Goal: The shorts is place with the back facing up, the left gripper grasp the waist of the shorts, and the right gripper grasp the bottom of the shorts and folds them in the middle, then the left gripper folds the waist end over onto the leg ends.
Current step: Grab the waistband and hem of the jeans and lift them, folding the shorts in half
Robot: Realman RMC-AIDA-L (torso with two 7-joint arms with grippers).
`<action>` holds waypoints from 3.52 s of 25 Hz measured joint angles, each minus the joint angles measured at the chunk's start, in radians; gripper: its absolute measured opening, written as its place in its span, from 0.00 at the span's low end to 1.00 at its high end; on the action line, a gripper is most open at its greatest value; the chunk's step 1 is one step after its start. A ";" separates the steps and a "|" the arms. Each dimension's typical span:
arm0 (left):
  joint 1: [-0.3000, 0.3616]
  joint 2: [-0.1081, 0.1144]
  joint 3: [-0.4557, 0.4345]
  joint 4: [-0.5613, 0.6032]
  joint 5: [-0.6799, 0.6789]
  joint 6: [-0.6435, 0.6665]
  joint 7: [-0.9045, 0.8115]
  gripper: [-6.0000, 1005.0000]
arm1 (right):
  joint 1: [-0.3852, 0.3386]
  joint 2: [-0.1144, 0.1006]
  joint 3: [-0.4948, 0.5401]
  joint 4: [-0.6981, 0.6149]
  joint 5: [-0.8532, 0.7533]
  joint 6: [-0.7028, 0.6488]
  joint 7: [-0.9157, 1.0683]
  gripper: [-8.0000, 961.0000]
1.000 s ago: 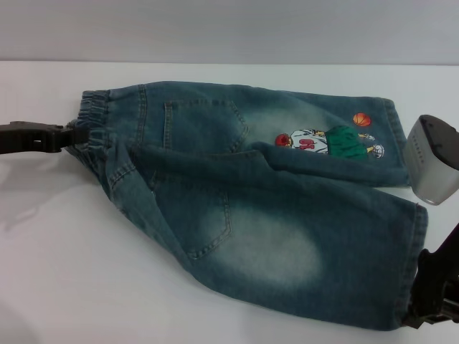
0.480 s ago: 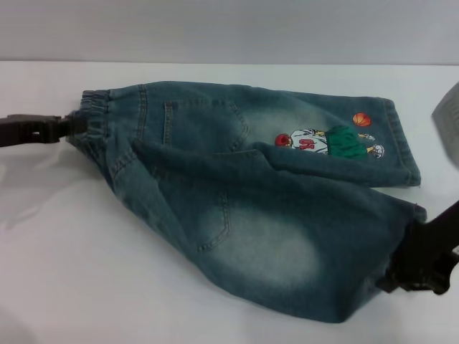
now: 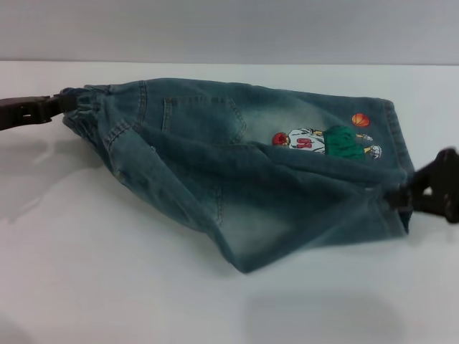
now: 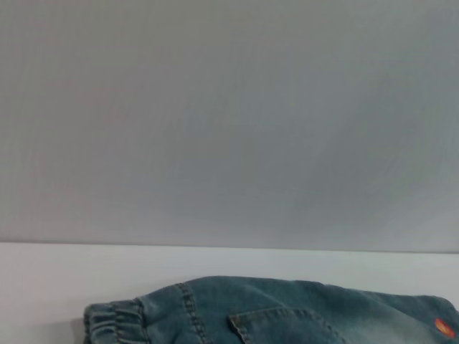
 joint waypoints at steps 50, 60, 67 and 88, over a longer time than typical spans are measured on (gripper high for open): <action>-0.101 -0.053 0.015 -0.178 -0.171 -0.388 0.197 0.06 | 0.002 0.022 0.145 0.387 0.340 0.853 -0.340 0.01; -0.123 -0.055 0.017 -0.230 -0.247 -0.423 0.296 0.06 | 0.020 0.035 0.130 0.412 0.344 0.923 -0.359 0.01; -0.131 -0.055 0.019 -0.249 -0.263 -0.431 0.327 0.07 | 0.038 0.039 0.128 0.441 0.345 0.969 -0.391 0.01; -0.151 -0.056 0.030 -0.290 -0.337 -0.482 0.390 0.21 | 0.040 0.047 0.045 0.462 0.356 1.069 -0.395 0.26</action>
